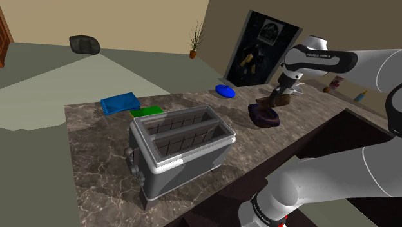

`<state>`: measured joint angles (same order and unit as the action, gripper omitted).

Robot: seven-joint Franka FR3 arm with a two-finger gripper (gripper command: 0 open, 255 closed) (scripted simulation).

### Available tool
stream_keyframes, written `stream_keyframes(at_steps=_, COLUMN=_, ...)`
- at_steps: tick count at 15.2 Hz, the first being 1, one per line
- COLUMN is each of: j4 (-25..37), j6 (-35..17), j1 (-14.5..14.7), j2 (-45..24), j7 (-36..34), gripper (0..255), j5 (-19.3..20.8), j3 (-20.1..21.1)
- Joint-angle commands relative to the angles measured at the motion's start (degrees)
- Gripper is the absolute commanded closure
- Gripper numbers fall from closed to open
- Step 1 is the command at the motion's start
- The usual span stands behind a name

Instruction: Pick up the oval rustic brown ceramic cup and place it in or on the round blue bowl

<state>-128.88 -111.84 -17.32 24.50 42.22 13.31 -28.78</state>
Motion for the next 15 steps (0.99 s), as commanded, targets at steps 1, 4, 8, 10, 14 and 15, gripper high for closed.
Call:
stream_keyframes(at_steps=1, j4=-1.48, j6=-1.57, j1=-0.10, j2=-0.03, j7=-0.09, gripper=255, j5=0.19, j3=-0.21)
stream_keyframes(at_steps=4, j4=-3.42, j6=-3.96, j1=-0.17, j2=-0.48, j7=-0.11, gripper=255, j5=0.35, j3=-0.66)
stream_keyframes(at_steps=8, j4=-5.72, j6=-6.98, j1=-0.22, j2=-1.21, j7=-0.10, gripper=255, j5=0.51, j3=-1.25)
stream_keyframes(at_steps=10, j4=-5.71, j6=-6.98, j1=-0.22, j2=-1.23, j7=-0.09, gripper=255, j5=0.50, j3=-1.25)
stream_keyframes(at_steps=14, j4=-5.71, j6=-6.99, j1=-0.25, j2=-1.24, j7=-0.08, gripper=255, j5=0.48, j3=-1.22)
stream_keyframes(at_steps=15, j4=-5.71, j6=-6.99, j1=-0.26, j2=-1.24, j7=-0.08, gripper=255, j5=0.48, j3=-1.22)
